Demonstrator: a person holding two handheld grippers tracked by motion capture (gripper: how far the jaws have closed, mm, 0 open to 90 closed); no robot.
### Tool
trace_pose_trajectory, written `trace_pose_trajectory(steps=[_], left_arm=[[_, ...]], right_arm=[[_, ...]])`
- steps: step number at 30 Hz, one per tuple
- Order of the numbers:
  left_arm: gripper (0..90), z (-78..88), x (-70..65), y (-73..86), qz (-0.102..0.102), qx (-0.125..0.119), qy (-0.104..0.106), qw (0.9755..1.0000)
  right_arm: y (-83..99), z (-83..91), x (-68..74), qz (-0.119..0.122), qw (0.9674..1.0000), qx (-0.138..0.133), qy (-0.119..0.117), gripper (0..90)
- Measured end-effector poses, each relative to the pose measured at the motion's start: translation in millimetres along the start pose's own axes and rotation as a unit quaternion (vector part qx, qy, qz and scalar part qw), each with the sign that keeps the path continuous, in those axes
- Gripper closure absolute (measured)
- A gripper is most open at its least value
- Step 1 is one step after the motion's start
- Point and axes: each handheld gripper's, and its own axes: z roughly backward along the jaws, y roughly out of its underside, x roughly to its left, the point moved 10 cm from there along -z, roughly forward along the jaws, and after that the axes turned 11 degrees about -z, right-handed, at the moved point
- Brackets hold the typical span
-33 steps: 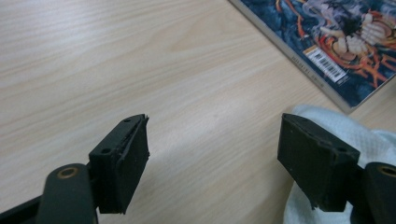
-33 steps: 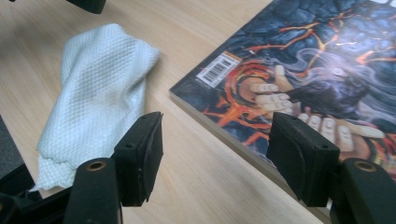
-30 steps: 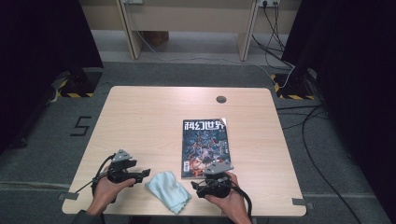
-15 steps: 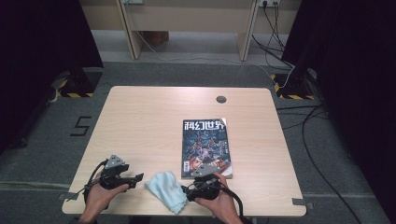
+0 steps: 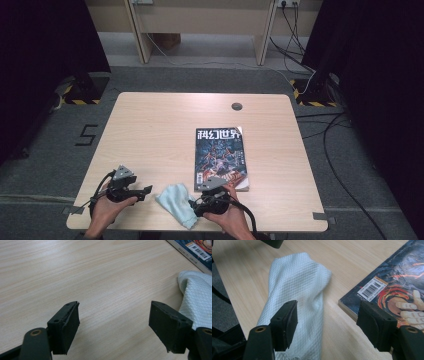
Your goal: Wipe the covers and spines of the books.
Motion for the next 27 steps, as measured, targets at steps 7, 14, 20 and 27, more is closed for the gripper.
trace_pose_trajectory(steps=[7, 14, 20, 27], left_arm=[[23.9, -0.8, -1.2, 1.2, -0.005, 0.005, -0.001, 1.0000], [23.9, -1.2, -1.4, 1.6, -0.007, 0.006, -0.001, 1.0000], [23.9, -1.5, -2.1, 1.8, -0.008, 0.007, -0.001, 0.9999], [23.9, -1.6, -2.7, 1.9, -0.008, 0.007, -0.001, 0.9999]], right_arm=[[2.7, -7.5, 12.7, 0.013, 0.9998, 0.015, -0.011, 33.2], [8.4, -16.4, 24.3, 0.024, 0.9991, 0.027, -0.023, 33.1], [11.8, -22.4, 31.1, 0.027, 0.9986, 0.032, -0.032, 30.4], [10.9, -25.1, 33.4, 0.034, 0.9985, 0.030, -0.031, 29.3]])
